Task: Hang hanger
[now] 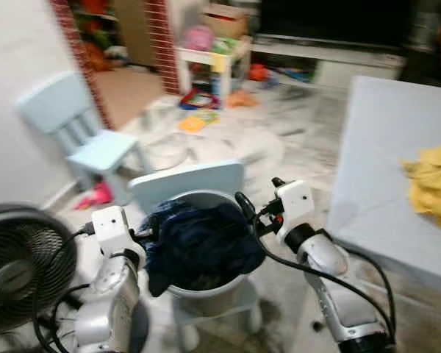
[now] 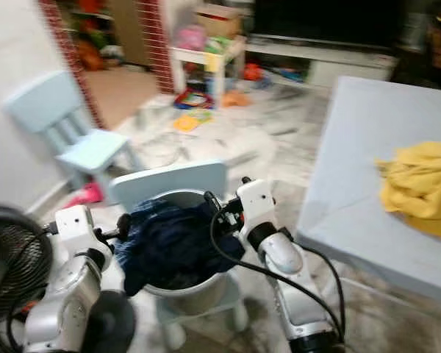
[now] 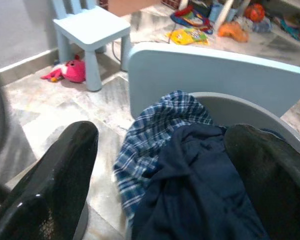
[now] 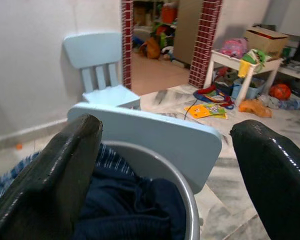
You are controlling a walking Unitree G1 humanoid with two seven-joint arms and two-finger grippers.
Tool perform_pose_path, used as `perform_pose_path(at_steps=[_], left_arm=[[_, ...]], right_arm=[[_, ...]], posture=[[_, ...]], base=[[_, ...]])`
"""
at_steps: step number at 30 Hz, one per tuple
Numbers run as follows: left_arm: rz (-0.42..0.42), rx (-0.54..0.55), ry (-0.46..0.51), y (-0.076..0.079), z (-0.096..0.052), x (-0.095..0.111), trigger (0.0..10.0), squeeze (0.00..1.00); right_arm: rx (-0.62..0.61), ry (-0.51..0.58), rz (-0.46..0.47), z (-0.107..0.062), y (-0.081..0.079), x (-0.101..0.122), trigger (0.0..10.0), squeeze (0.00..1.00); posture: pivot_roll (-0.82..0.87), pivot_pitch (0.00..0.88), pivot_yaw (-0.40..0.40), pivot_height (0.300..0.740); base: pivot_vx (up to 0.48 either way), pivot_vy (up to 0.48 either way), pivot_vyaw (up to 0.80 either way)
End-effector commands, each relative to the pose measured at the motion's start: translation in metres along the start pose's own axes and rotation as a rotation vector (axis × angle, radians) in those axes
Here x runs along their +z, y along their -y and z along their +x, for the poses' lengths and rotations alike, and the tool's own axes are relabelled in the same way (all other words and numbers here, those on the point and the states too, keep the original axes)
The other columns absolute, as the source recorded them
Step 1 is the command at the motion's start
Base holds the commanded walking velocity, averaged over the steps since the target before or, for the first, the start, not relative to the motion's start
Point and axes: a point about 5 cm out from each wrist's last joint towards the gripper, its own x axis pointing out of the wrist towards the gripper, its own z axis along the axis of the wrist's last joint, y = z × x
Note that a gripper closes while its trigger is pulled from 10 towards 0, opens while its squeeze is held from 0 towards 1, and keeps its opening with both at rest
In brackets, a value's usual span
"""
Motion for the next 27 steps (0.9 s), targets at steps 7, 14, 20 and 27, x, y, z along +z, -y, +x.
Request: perform_pose_path(at_steps=[7, 14, 20, 27], left_arm=[[-0.039, -0.042, -0.027, 0.004, 0.000, -0.001, 10.0, 0.00], [-0.039, -0.048, -0.024, 0.004, -0.001, -0.001, 10.0, 0.00], [-0.022, -0.048, -0.096, 0.001, 0.004, -0.008, 10.0, 0.00], [0.036, -0.153, -0.218, 0.008, 0.022, -0.015, 10.0, 0.00]], right_arm=[[0.005, 0.004, 0.029, 0.002, -0.003, 0.002, 10.0, 0.00], [-0.003, 0.003, 0.029, 0.002, -0.002, 0.002, 10.0, 0.00], [-0.015, 0.000, 0.024, 0.000, -0.001, 0.002, 10.0, 0.00], [-0.017, -0.016, -0.022, -0.002, 0.001, 0.008, 10.0, 0.00]], posture=[[-0.06, 0.000, 0.042, 0.740], [-0.06, 0.000, 0.039, 0.740], [-0.06, 0.000, 0.038, 0.740], [-0.09, 0.008, 0.047, 0.740]], base=[[0.000, 0.000, 0.00], [0.000, 0.000, 0.00], [0.000, 0.000, 0.00], [0.000, 0.000, 0.00]])
